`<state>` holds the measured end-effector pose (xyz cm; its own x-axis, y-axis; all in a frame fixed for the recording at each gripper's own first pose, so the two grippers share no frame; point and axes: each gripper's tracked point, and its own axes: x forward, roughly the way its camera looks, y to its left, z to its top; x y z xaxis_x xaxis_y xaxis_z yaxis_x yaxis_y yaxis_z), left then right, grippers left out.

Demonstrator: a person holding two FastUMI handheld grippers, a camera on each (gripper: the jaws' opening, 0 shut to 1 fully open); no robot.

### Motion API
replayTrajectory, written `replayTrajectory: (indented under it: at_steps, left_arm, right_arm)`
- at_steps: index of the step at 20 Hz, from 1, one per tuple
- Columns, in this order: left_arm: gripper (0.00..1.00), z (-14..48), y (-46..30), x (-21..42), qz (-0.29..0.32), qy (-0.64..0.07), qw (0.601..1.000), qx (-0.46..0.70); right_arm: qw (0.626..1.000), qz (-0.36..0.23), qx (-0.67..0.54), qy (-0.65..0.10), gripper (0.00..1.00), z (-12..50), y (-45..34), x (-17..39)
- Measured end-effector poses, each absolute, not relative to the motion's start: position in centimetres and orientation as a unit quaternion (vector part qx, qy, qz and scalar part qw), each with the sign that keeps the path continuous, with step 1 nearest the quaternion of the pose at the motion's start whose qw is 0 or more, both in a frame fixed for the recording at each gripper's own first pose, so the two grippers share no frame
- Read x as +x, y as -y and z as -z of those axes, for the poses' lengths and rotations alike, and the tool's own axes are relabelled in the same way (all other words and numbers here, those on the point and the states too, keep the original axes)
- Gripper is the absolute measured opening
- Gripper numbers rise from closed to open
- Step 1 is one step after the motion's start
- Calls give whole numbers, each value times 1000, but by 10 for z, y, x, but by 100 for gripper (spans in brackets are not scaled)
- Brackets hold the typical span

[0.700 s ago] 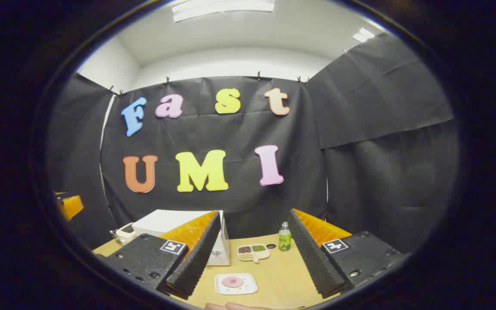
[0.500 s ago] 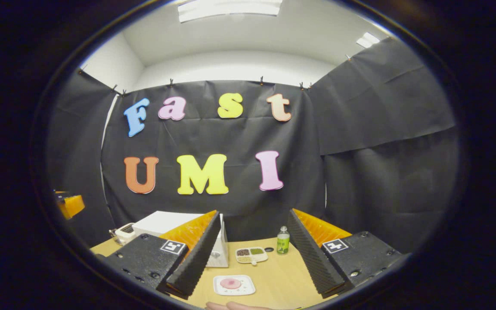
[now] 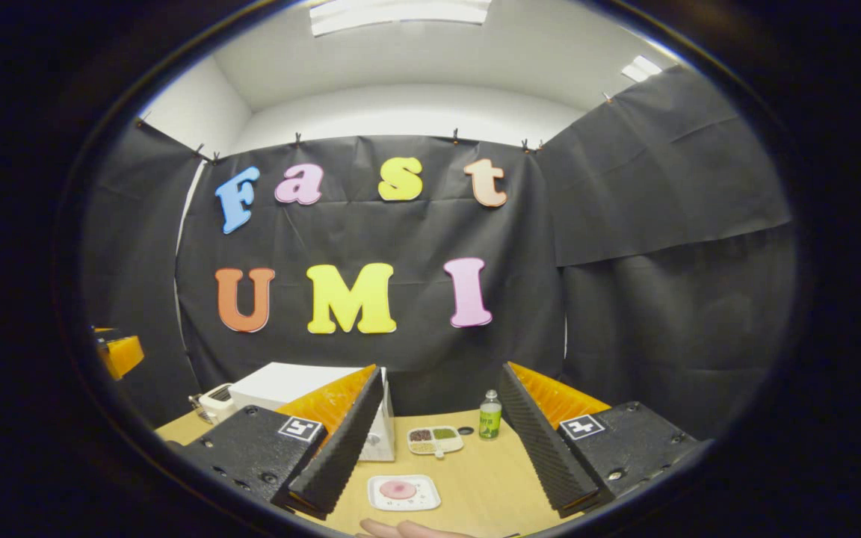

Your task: Open the microwave oven with the left hand, put the food in, and close the microwave oven.

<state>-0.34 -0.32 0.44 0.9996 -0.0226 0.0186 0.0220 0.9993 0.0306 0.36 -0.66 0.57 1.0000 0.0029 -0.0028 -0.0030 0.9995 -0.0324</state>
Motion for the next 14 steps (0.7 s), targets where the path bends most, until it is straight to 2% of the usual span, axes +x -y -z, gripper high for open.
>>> replayTrajectory:
  at_steps: [1,3,4,5,6,7,9,10,11,12,13,14]
  left_arm:
    - [93,-1,8,0,22,7,1000,14]
    - [92,5,15,9,31,1,1000,-7]
    - [100,9,16,13,34,-3,999,-10]
    - [80,10,18,17,38,0,999,-2]
    - [92,13,16,22,31,2,999,11]
    - [92,18,14,28,22,2,999,25]
    - [92,32,22,40,24,-9,999,33]
    - [92,42,32,47,32,-20,999,27]
    - [92,49,38,54,36,-29,999,24]
    - [92,56,39,61,36,-35,998,24]
    - [86,64,44,70,39,-39,998,26]
    - [80,73,50,80,42,-43,998,28]
  right_arm:
    - [1000,-2,-18,-1,91,-3,9,6]
    - [1000,1,-19,-8,91,3,14,11]
    - [1000,-3,-16,-17,91,8,14,11]
    - [1000,-9,-11,-25,91,13,14,11]
    - [999,-16,-6,-34,91,17,13,10]
    - [999,-22,-1,-40,100,21,13,11]
    - [999,-23,1,-43,100,27,18,15]
    - [999,-17,1,-43,91,29,23,17]
    - [999,-13,0,-43,100,32,26,20]
    - [999,-11,-4,-38,100,32,29,24]
    - [999,-5,-8,-35,100,34,34,29]
    - [999,2,-10,-31,91,35,40,34]
